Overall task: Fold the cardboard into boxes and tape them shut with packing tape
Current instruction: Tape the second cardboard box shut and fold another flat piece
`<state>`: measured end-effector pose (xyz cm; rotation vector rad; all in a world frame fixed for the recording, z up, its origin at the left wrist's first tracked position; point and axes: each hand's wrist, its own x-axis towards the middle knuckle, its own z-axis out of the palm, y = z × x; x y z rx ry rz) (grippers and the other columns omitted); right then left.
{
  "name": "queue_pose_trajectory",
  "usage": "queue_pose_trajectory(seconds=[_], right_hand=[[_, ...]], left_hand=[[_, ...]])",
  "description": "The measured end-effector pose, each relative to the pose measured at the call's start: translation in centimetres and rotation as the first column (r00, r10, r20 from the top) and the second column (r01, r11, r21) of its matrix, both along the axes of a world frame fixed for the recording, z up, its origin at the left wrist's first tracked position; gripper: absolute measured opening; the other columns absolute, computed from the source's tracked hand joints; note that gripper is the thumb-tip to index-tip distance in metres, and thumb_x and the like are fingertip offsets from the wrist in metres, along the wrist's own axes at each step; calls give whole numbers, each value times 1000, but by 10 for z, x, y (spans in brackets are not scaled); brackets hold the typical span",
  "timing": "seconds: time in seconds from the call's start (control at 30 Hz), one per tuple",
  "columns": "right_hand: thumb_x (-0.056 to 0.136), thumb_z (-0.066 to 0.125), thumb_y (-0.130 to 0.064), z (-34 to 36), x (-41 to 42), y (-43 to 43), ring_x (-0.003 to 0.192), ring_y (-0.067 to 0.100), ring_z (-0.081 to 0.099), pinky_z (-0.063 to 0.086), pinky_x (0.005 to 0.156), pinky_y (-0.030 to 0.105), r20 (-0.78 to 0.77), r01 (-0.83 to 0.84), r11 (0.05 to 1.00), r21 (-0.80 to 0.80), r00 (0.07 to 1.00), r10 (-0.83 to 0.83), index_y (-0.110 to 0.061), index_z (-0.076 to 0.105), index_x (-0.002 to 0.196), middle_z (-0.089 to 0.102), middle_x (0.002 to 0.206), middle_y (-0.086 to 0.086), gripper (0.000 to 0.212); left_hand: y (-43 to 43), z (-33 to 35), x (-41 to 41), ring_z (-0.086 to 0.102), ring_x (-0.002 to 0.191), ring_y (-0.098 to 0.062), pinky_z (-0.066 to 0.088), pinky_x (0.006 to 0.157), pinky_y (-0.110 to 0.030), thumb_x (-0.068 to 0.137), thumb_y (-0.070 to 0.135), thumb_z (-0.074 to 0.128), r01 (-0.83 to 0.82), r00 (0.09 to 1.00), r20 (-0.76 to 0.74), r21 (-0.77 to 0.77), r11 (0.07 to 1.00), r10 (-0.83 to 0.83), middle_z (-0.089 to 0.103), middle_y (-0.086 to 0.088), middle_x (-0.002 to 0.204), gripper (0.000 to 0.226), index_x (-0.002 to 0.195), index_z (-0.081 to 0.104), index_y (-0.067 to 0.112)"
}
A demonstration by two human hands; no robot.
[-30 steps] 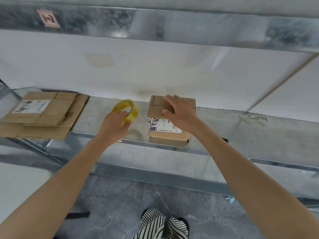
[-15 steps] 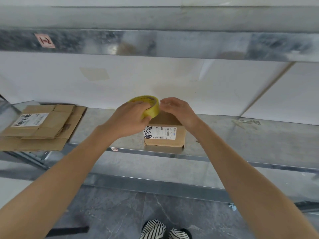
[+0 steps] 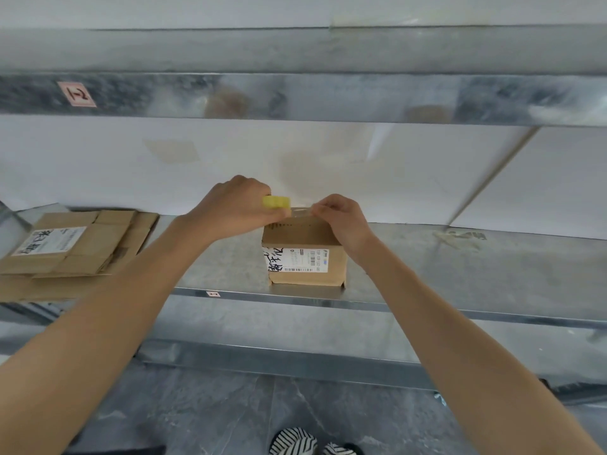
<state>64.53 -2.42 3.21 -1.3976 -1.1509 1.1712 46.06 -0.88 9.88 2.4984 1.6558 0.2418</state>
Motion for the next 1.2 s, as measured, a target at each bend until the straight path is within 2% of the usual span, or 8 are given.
queue_pose_trajectory(seconds=[0.1,0.2,0.37,0.53,0.67,0.87,1.0,1.2], right_hand=[[87,60,-11,0,6,2,77,15,55,41,75,26,-101,79,996,-35,992,-82,-16,58,67,67,83,7,20],[83,59,-5,-1,11,3,74,18,60,43,78,29,-213,130,990,-45,967,-137,-14,57,62,69,66,-1,23],[80,60,-4,1,8,4,91,31,66,46,86,35,-274,135,989,-64,950,-148,-14,60,57,69,66,3,25],[80,69,-18,1,22,0,64,10,52,42,63,25,142,190,981,42,971,-194,-15,58,59,58,64,-5,24],[81,69,-21,-13,30,-1,58,14,45,40,57,27,169,185,979,-90,971,-168,-11,57,62,50,61,2,25],[87,62,-10,-16,36,0,56,13,52,53,60,30,29,221,961,-168,975,-219,-10,53,66,56,64,4,23],[88,58,-2,-18,42,-4,56,16,53,48,52,26,-104,218,954,-207,964,-243,-7,47,68,56,67,9,23],[90,52,3,-20,49,-7,59,19,59,53,52,25,-268,189,950,-247,929,-255,-4,48,73,59,75,13,18]], left_hand=[[0,1,1,40,56,-18,28,55,-31,77,63,52,-8,989,146,-77,997,19,44,0,59,56,58,39,12],[1,0,3,32,57,-19,26,56,-32,79,50,43,13,934,356,-147,989,41,34,-2,58,43,58,34,13],[9,-5,8,33,56,-19,27,53,-31,91,34,49,-6,923,379,-149,989,62,39,0,55,42,59,36,11],[21,-4,21,46,63,-24,33,56,-30,78,48,43,-11,976,215,-134,991,40,55,-7,66,40,58,42,13],[26,1,35,40,61,-22,28,53,-29,75,50,49,-14,992,123,-154,988,33,45,-2,61,39,60,40,16],[29,-4,26,50,64,-17,34,62,-30,78,68,55,67,929,362,-360,930,73,51,-4,65,59,64,46,12],[30,-14,25,60,76,-13,39,77,-25,92,58,44,78,880,456,-414,907,132,62,-12,78,59,95,65,2],[29,-20,29,55,62,-9,39,75,-33,77,63,40,75,870,480,-351,933,110,53,-8,68,59,72,53,6]])
